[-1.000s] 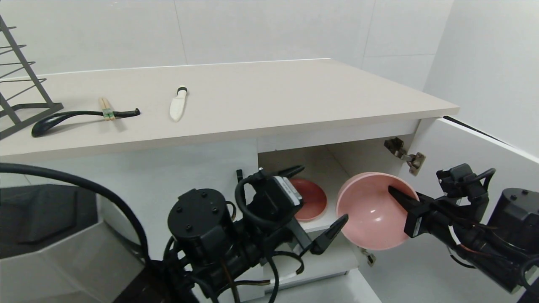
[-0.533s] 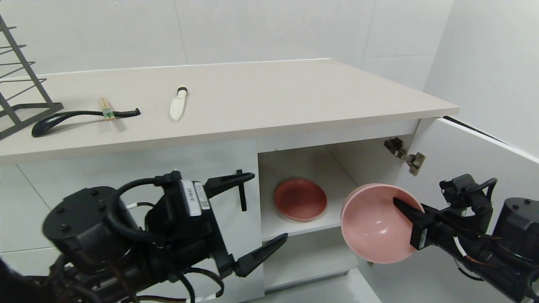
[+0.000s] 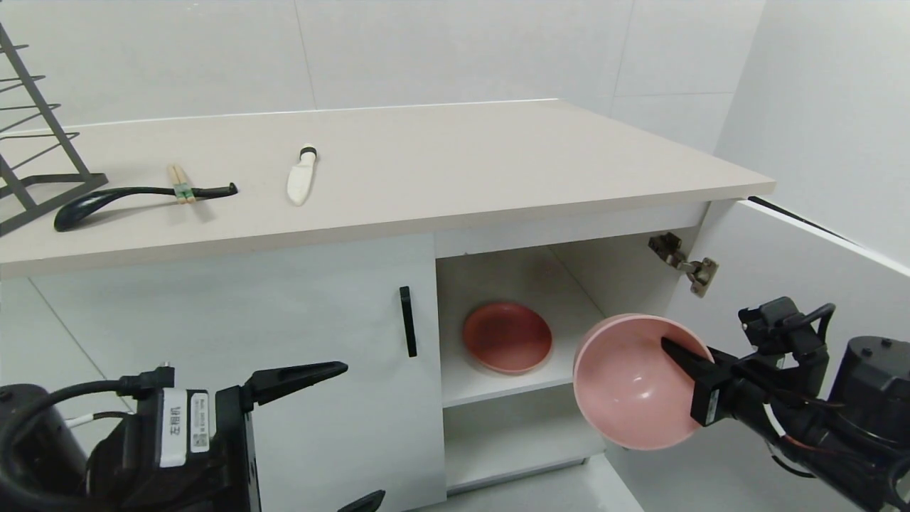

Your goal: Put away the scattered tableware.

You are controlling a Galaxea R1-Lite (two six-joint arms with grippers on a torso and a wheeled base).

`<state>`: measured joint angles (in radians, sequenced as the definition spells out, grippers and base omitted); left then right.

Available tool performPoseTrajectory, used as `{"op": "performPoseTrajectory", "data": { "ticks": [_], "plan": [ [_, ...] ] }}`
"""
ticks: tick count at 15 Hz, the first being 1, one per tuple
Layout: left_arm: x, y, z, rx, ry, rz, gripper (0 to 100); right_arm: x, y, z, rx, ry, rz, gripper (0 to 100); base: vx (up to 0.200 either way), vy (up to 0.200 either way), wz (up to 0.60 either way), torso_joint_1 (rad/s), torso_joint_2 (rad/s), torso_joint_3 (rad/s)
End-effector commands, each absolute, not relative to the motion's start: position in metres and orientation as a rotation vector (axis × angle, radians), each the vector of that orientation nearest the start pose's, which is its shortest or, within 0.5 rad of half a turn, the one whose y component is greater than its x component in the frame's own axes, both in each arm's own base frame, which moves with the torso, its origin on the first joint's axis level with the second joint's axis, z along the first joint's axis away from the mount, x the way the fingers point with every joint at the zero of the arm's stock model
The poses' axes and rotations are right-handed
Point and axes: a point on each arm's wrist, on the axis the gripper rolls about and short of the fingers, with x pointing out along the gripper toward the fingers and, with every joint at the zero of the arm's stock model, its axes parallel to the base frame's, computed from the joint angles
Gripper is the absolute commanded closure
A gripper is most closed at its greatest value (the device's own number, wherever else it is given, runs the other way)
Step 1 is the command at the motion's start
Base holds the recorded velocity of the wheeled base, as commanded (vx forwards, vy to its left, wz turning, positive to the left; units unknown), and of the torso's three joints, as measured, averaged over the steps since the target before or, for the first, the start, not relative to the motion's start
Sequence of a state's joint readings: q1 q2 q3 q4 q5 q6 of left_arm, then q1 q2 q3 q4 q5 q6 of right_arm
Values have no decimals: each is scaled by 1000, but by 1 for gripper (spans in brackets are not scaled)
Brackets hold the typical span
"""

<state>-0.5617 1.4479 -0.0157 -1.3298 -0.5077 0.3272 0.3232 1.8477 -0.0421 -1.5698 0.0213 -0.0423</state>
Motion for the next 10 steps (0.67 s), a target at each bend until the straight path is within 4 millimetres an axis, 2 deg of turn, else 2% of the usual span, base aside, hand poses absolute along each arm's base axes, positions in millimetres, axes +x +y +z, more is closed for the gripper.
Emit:
{"op": "performPoseTrajectory", "data": {
  "ticks": [1, 4, 8, 10],
  "plan": [
    [131, -85, 125, 298, -57, -996, 0, 207, 73, 72, -80, 244, 359, 100, 0, 0, 0, 0, 0, 0],
    [124, -77, 126, 308, -22, -948, 0, 213, 85, 61, -92, 282, 407, 100, 0, 0, 0, 0, 0, 0],
    [83, -50, 128, 281, 51, -906, 0, 260, 105, 49, -85, 228, 414, 100, 0, 0, 0, 0, 0, 0],
    [78, -45, 144, 261, -25, -868, 0, 278, 114, 26, -94, 263, 421, 100, 0, 0, 0, 0, 0, 0]
  ]
}}
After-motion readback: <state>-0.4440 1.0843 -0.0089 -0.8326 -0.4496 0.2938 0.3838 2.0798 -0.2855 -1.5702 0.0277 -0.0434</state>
